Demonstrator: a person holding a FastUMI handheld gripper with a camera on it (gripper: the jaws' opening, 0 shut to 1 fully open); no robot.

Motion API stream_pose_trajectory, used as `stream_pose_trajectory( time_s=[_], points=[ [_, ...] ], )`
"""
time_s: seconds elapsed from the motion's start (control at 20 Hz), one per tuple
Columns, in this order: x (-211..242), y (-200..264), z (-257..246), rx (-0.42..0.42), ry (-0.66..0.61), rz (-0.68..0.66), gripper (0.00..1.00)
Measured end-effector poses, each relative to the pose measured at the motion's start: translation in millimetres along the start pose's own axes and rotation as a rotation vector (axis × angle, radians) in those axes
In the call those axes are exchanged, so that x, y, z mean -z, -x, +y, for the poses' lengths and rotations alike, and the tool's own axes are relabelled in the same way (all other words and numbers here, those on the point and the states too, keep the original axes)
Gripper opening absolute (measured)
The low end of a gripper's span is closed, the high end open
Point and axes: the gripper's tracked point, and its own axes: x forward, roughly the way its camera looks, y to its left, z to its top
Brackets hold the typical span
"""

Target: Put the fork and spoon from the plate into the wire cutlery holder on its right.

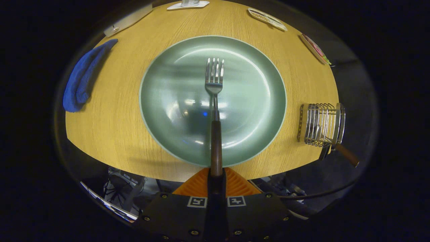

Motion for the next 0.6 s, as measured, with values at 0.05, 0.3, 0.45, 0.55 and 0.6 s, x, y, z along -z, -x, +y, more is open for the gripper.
stream_pose_trajectory(
  time_s=[0.05, 0.3, 0.45, 0.55, 0.6],
  points=[
    [-1.3, 7.1, -1.1, 0.010, -0.001, -0.014, 0.08],
    [-11.1, 34.1, -7.2, 0.024, -0.022, -0.099, 0.08],
    [-22.3, 52.9, -11.4, 0.042, -0.019, -0.162, 0.08],
    [-29.1, 65.4, -16.3, 0.064, -0.008, -0.186, 0.08],
    [-31.8, 73.0, -19.6, 0.074, -0.011, -0.194, 0.08]
  ],
)
